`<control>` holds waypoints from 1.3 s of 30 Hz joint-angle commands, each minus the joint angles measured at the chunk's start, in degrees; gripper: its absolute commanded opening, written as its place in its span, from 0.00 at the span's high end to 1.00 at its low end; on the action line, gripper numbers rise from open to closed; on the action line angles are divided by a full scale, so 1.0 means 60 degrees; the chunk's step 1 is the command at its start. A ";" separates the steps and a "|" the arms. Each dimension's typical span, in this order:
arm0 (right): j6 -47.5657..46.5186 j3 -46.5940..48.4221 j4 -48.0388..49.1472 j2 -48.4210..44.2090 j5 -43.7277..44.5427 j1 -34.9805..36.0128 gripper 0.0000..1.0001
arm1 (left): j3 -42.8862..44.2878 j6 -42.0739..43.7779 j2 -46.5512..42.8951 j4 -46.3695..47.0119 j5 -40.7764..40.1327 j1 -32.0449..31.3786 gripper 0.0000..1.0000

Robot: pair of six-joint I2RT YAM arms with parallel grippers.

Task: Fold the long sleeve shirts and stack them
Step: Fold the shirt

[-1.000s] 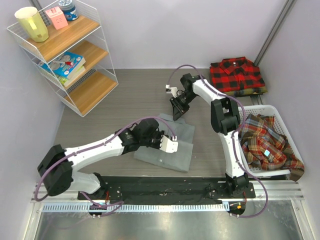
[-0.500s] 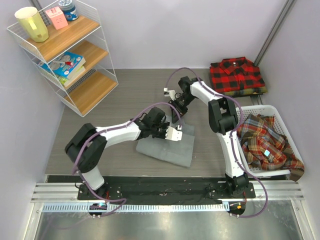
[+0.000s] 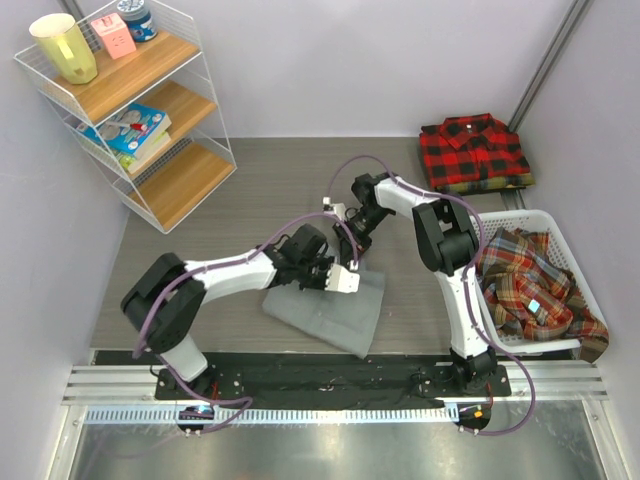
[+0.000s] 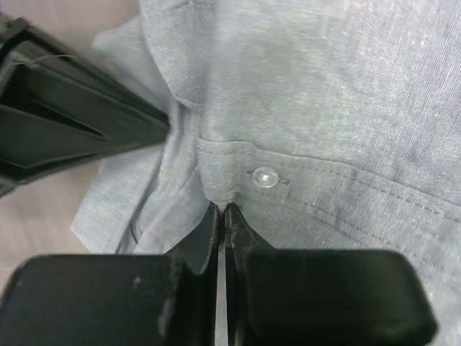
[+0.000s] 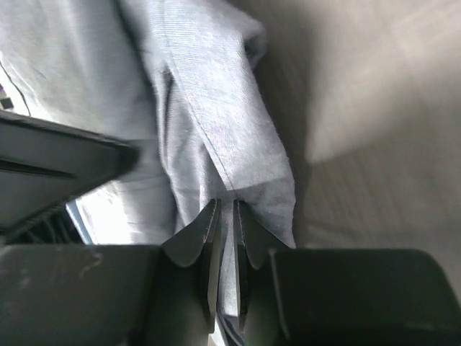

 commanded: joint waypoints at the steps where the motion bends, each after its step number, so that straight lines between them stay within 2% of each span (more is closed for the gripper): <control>1: -0.0014 -0.0214 0.0101 -0.0993 0.0307 0.0097 0.82 | -0.0550 -0.0650 -0.1358 -0.1151 0.0608 -0.0452 0.98; 5: -0.0087 0.0444 -0.0059 -0.0863 0.1011 -0.0035 0.82 | -0.0523 -0.0724 -0.1522 -0.1517 0.0549 -0.0585 0.99; 9: -0.0249 0.0841 -0.0485 -0.0700 0.1056 -0.0050 0.82 | -0.0245 -0.0578 -0.1449 -0.1547 0.0300 -0.0541 0.99; 22: -0.0337 0.0563 -0.0368 -0.0086 0.0807 -0.0006 0.82 | 0.1308 -0.0300 -0.0673 -0.2030 0.0373 -0.0248 0.99; 39: -0.0512 0.0651 -0.0397 -0.0071 0.0748 0.0009 0.82 | 0.2524 0.0638 0.0455 -0.1620 0.0417 0.0440 0.99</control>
